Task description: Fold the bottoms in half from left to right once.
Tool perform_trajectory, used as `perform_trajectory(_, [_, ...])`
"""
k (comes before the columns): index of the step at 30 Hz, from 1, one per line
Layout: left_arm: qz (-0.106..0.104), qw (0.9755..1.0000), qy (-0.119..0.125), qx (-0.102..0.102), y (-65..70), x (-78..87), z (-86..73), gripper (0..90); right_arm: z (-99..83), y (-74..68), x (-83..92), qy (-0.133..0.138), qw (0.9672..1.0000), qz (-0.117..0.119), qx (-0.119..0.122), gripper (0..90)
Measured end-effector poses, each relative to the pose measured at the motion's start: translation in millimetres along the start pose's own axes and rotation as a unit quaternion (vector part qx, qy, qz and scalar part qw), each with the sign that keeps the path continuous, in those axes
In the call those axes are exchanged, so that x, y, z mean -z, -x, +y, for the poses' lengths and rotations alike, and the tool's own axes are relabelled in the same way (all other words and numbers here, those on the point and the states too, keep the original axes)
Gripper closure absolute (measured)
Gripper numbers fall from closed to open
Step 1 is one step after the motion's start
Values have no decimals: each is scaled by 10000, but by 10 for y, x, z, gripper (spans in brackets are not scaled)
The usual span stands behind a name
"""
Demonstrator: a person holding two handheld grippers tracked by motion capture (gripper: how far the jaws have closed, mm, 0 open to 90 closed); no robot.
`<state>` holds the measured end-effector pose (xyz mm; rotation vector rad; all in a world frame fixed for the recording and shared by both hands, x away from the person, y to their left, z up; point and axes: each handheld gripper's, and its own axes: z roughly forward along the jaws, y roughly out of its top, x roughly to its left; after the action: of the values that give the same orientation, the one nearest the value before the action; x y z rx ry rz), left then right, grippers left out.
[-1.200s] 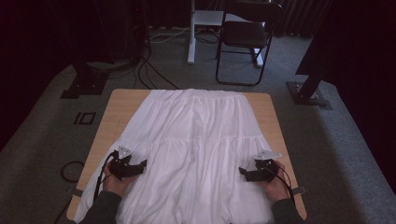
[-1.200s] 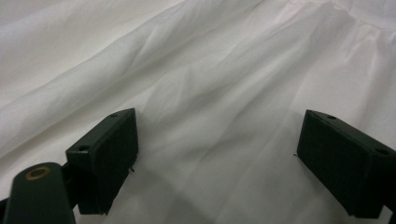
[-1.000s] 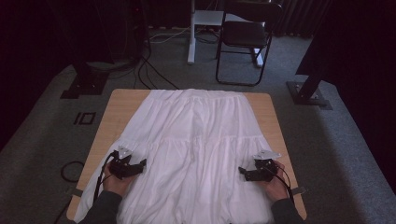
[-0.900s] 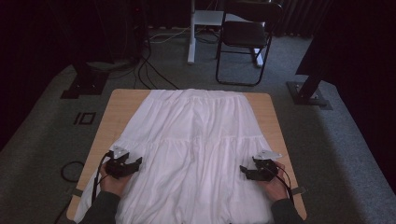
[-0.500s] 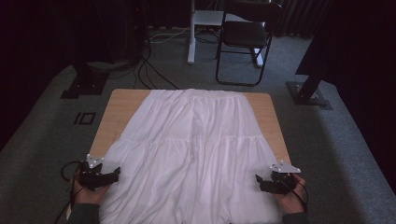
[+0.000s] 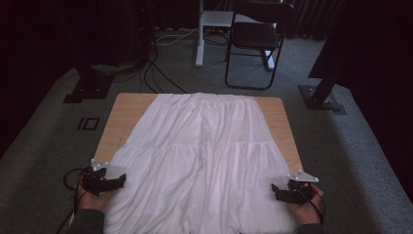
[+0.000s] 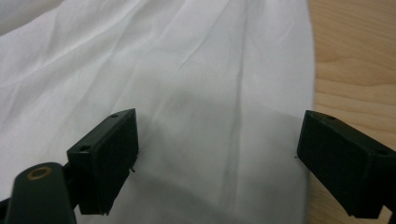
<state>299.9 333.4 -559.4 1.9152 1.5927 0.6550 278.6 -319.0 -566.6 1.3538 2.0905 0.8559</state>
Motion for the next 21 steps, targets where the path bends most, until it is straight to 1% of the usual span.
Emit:
perform_trajectory(1, [6,10000,-2,6,2,1,0,29,0,21,27,52,10000,-44,-47,115])
perform_trajectory(2, [9,10000,-3,8,2,1,0,29,0,21,27,52,10000,-44,-47,115])
perform_trajectory(3, [36,10000,-14,27,4,8,4,35,-4,48,25,34,9999,-109,-91,108])
perform_trajectory(4, [36,10000,-14,27,4,8,4,64,-4,48,25,34,9999,-109,-91,108])
perform_trajectory(5, [-2,10000,30,-6,-6,50,12,143,-15,80,-4,-33,9998,-147,-108,109])
perform_trajectory(6, [-2,10000,30,-6,-6,50,12,235,-15,80,-4,-33,9998,-147,-108,109])
perform_trajectory(7, [-7,10000,38,5,-13,67,14,235,-22,100,-25,-33,9998,-137,-132,107])
perform_trajectory(8, [-33,10000,51,0,-23,87,16,328,-26,131,-40,-13,9998,-39,-218,108])
perform_trajectory(9, [-65,10000,17,-5,-45,115,22,547,-24,194,-71,-54,9985,98,-534,126])
perform_trajectory(10, [-65,10000,17,-5,-45,115,22,619,-24,194,-71,-54,9985,98,-534,126])
perform_trajectory(11, [-99,10000,6,-6,-50,121,25,619,-20,210,-72,-45,9985,69,-545,138])
perform_trajectory(12, [-160,9999,-28,-53,-51,127,30,698,-11,221,-70,-77,9985,65,-546,151])
perform_trajectory(13, [-165,9996,-58,-227,-15,125,46,814,2,237,-60,-86,9983,46,-569,244])
perform_trajectory(14, [-165,9996,-58,-227,-15,125,46,850,2,237,-60,-86,9983,46,-569,244])
perform_trajectory(15, [-54,9992,-90,-388,10,123,60,850,6,252,-49,-81,9985,58,-541,318])
perform_trajectory(16, [-54,9992,-90,-388,10,123,60,862,6,252,-49,-81,9985,58,-541,318])
perform_trajectory(17, [207,9974,-156,-673,17,125,102,870,26,302,-4,-149,9986,104,-497,624])
perform_trajectory(18, [257,9973,-154,-678,-14,131,116,871,30,326,7,-193,9984,92,-517,693])
perform_trajectory(19, [257,9973,-154,-678,-14,131,116,872,30,326,7,-193,9984,92,-517,693])
perform_trajectory(20, [369,9974,-93,-619,-116,152,142,872,27,372,18,-231,9982,91,-549,795])
perform_trajectory(21, [369,9974,-93,-619,-116,152,142,873,27,372,18,-231,9982,91,-549,795])
